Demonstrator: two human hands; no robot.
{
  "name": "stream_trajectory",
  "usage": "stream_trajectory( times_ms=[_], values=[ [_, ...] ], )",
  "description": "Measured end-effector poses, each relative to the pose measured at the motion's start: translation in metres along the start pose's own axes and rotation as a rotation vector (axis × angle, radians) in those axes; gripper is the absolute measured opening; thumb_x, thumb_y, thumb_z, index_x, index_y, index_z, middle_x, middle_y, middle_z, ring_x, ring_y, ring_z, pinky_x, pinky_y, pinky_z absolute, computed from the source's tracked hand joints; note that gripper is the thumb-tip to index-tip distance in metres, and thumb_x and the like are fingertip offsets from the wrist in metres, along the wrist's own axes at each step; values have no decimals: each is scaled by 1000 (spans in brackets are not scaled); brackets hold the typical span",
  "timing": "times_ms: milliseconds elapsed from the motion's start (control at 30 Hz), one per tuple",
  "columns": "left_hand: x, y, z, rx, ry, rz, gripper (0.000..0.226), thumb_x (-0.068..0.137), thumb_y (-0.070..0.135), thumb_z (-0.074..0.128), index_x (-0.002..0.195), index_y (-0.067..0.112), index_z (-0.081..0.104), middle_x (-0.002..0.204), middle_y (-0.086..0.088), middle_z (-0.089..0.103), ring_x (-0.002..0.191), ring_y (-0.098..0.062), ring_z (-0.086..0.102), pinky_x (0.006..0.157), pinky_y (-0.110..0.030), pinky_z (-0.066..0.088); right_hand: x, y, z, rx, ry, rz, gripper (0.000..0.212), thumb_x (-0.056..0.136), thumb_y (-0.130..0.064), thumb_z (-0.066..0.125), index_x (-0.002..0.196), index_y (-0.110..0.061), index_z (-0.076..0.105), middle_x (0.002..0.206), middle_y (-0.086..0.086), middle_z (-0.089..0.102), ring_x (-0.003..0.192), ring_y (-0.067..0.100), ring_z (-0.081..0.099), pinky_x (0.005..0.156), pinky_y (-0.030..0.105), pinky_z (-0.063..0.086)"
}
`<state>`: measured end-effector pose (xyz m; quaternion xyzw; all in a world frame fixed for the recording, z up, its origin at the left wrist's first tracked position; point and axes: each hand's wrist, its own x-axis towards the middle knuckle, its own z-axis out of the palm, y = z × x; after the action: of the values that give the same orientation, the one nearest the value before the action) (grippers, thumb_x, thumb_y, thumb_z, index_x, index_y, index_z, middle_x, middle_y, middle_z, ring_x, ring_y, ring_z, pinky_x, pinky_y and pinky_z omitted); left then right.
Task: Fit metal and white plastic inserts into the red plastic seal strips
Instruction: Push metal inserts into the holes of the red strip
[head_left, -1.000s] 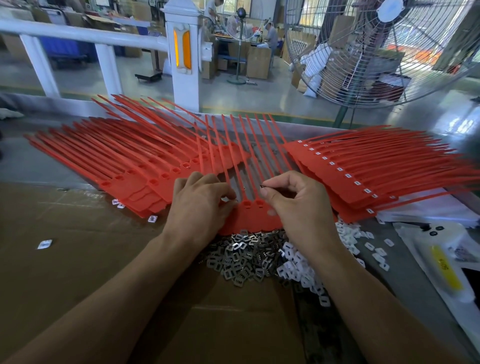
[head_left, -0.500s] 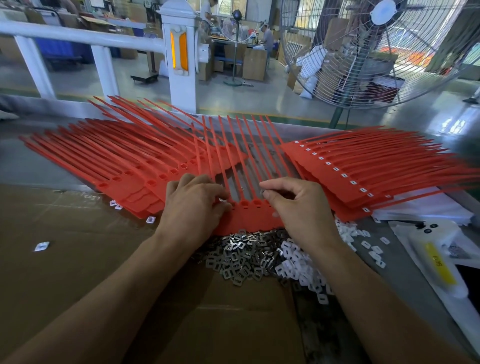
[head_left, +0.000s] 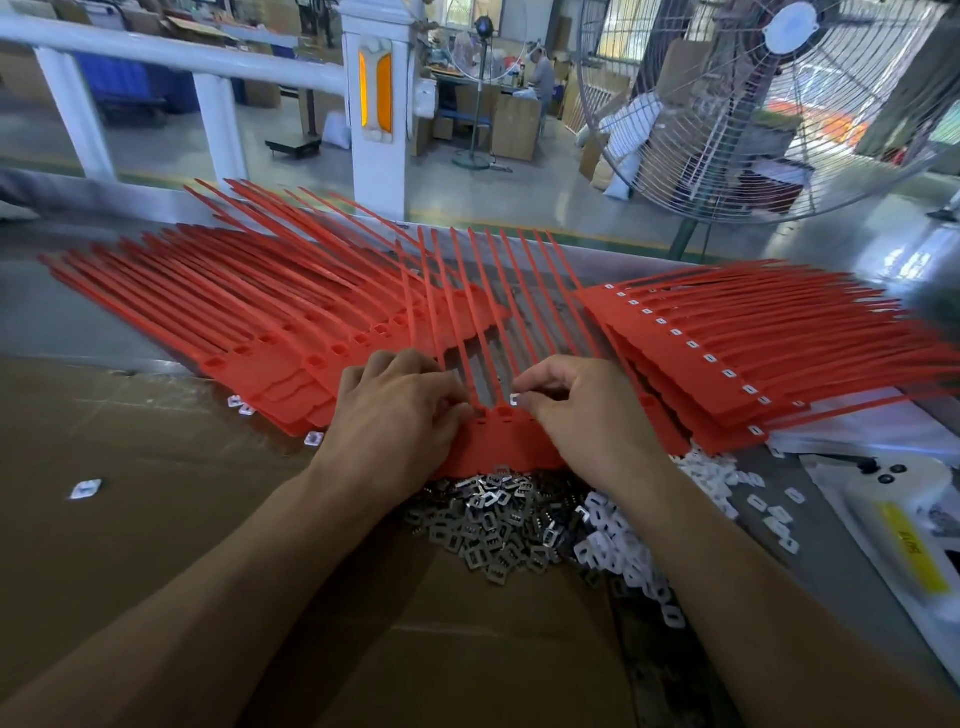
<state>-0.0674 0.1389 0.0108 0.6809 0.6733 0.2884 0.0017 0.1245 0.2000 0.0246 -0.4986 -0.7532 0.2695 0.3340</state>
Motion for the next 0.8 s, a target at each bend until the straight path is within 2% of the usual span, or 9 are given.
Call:
stream_trajectory(
  times_ms=[167, 333, 567, 700, 800],
  values=[
    [4, 4, 3, -3, 45, -62, 18, 94, 53, 60, 99, 40, 72, 116, 14, 56, 119, -14, 40, 93, -28, 17, 1, 2, 0, -9, -29, 13, 12, 95, -20, 74, 95, -30, 78, 88, -22, 72, 85, -17, 63, 65, 1, 42],
    [6, 5, 4, -9, 29, -94, 19, 89, 57, 64, 94, 40, 71, 114, 15, 55, 119, -14, 39, 94, -30, 19, 0, 3, 0, -7, -49, 11, 13, 95, -19, 72, 97, -30, 78, 88, -25, 68, 84, -23, 59, 66, -5, 39],
    [5, 6, 5, -3, 39, -102, 19, 94, 52, 59, 98, 38, 71, 117, 13, 56, 119, -15, 41, 96, -33, 22, -3, 1, 2, -10, -76, 36, 12, 96, -23, 71, 101, -31, 78, 93, -22, 71, 87, -15, 63, 65, 0, 44],
    [4, 4, 4, -24, 27, -102, 13, 94, 49, 61, 97, 40, 70, 119, 14, 56, 119, -14, 40, 94, -31, 19, -3, -2, 2, -18, -79, 32, 12, 97, -23, 71, 103, -29, 78, 97, -19, 72, 89, -8, 66, 72, 6, 45],
    [3, 5, 3, -23, 22, -94, 13, 94, 47, 61, 98, 39, 71, 120, 13, 56, 120, -15, 40, 93, -31, 19, -2, -5, 3, -76, -77, -5, 12, 97, -23, 71, 103, -29, 79, 100, -18, 73, 90, -9, 64, 71, 3, 45]
  ],
)
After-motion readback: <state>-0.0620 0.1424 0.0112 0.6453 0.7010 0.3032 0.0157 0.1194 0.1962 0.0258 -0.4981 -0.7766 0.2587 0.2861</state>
